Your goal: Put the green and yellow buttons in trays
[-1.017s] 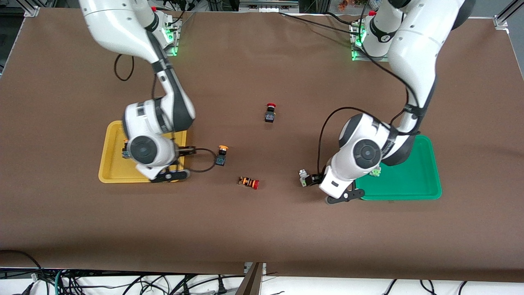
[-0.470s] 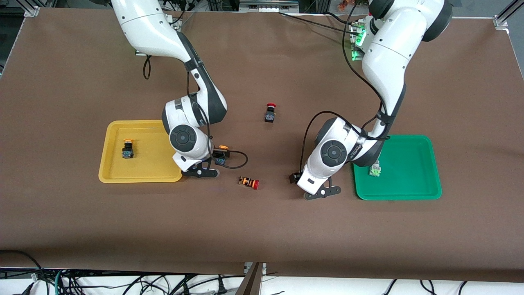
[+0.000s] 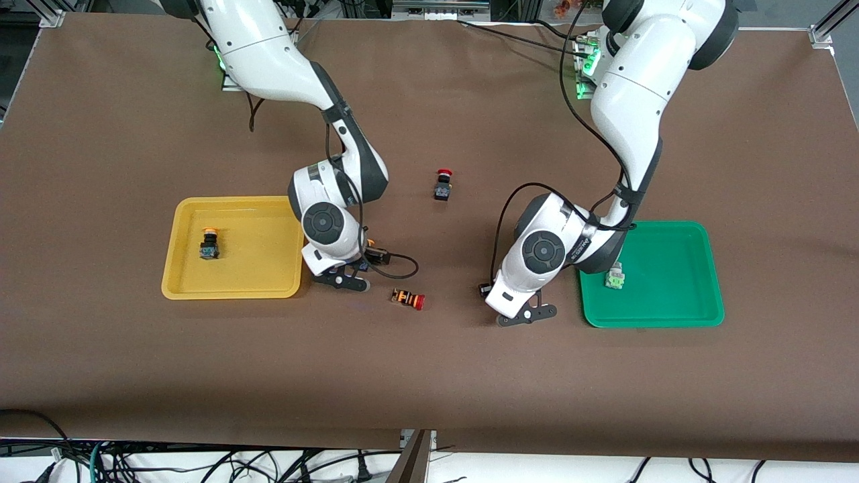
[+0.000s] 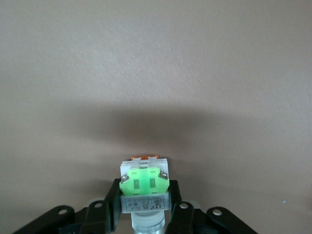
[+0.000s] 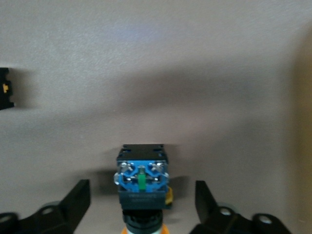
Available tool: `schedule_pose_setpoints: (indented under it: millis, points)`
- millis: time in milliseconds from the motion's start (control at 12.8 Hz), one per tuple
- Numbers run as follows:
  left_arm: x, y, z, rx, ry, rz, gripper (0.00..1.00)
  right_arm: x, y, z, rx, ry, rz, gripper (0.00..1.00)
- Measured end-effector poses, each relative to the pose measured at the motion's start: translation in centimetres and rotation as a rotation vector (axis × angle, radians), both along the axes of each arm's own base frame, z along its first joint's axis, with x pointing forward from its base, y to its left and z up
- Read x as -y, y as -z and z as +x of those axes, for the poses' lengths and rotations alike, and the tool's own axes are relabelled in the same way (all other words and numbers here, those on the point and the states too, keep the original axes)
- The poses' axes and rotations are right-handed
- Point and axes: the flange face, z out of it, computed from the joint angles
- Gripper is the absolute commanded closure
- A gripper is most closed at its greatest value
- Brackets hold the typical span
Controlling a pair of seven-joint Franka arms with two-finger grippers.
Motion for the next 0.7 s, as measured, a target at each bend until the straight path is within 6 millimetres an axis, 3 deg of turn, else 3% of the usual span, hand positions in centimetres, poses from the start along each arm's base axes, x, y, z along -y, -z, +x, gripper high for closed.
schedule_pose_setpoints:
  millis: [157,470,548,704]
  points:
    - [-2.5,-1.6,1.2,-0.026,-0.013,0.026,0.97,0.2,0.1,0.1,0.004,0.002,-0.003,1.0]
    - [-12.1,-7.8,2.5,-0.184,0.172,0.091,0.94,1.6,-1.3,0.7,-0.038,-0.041,-0.017,1.0]
    - [-14.9,-8.7,2.4,-0.237,0.258,0.124,0.94,2.7,-2.4,1.3,-0.061,-0.079,-0.017,1.0]
    - [-20.4,-9.3,2.4,-0.308,0.386,0.189,0.94,7.4,-5.5,3.3,-0.123,-0.166,-0.016,1.0]
